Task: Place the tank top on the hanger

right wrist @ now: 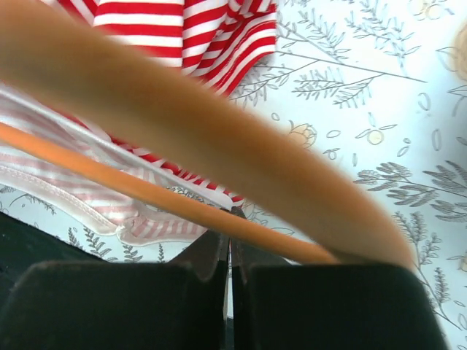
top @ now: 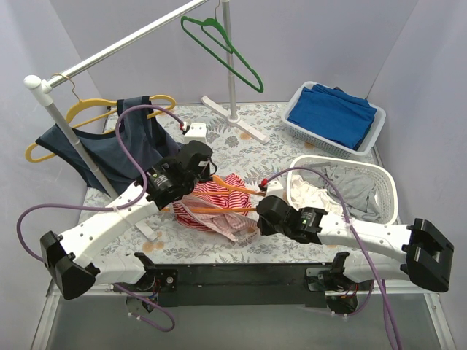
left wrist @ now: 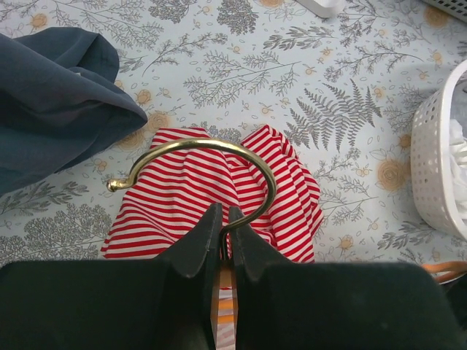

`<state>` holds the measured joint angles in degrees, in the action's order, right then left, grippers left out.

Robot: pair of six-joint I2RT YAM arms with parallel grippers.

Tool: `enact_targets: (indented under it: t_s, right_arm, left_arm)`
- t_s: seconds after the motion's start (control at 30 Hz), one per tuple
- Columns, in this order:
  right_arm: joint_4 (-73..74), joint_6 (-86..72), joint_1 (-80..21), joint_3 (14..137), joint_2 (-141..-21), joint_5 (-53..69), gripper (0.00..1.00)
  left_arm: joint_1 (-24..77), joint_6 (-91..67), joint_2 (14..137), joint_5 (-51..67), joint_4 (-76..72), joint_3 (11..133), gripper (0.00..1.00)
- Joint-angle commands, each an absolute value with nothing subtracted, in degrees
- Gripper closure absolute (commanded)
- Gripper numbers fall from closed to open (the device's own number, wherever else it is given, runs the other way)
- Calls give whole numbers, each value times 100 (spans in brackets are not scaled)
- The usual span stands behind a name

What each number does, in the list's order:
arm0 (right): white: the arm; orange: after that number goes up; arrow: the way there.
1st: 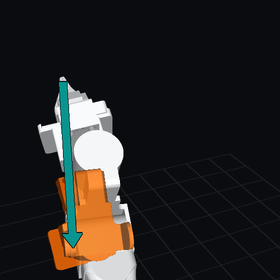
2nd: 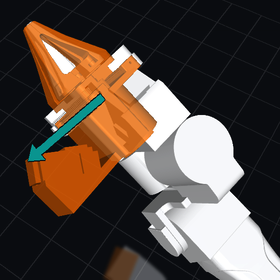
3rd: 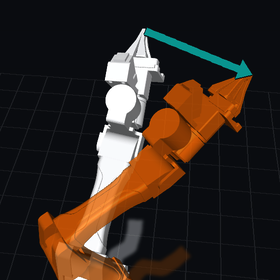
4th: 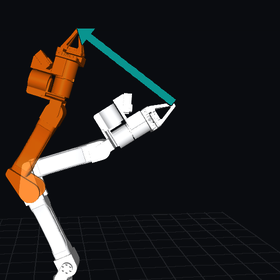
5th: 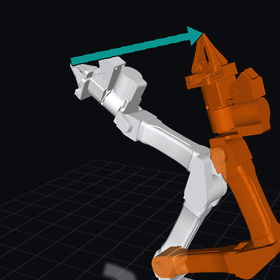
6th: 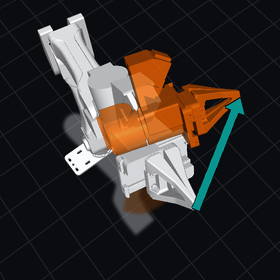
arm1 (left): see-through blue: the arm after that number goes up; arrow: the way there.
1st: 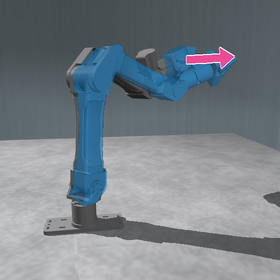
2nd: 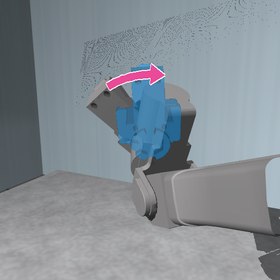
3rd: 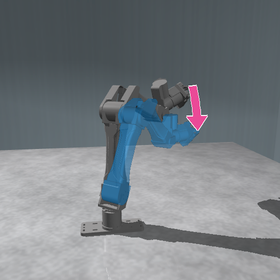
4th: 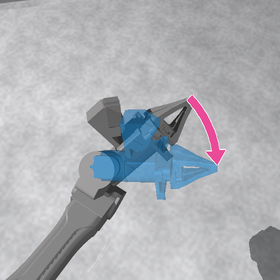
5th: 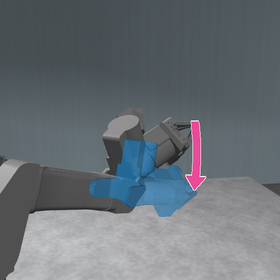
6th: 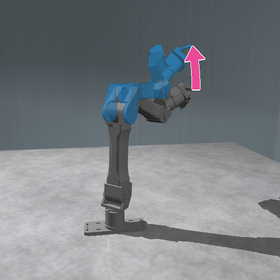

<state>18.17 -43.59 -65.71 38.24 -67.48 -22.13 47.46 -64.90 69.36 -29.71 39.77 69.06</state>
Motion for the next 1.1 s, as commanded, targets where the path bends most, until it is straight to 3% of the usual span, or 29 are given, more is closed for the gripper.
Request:
enact_targets:
  t_s: [0.0,0.83,1.07]
  right_arm:
    - [2250,-4158,-6355,3744,-6443,-2470,99]
    - [3129,-3674,-5344,3770,-5370,-2250,99]
    - [3410,-3367,-5326,4209,-5423,-1926,99]
  left_arm:
    - [4746,-6372,6540,-2962,4017,7067,100]
    - [4746,-6188,6109,-3120,3630,6267,100]
    - [4737,-6214,6336,-3638,3568,6205,100]
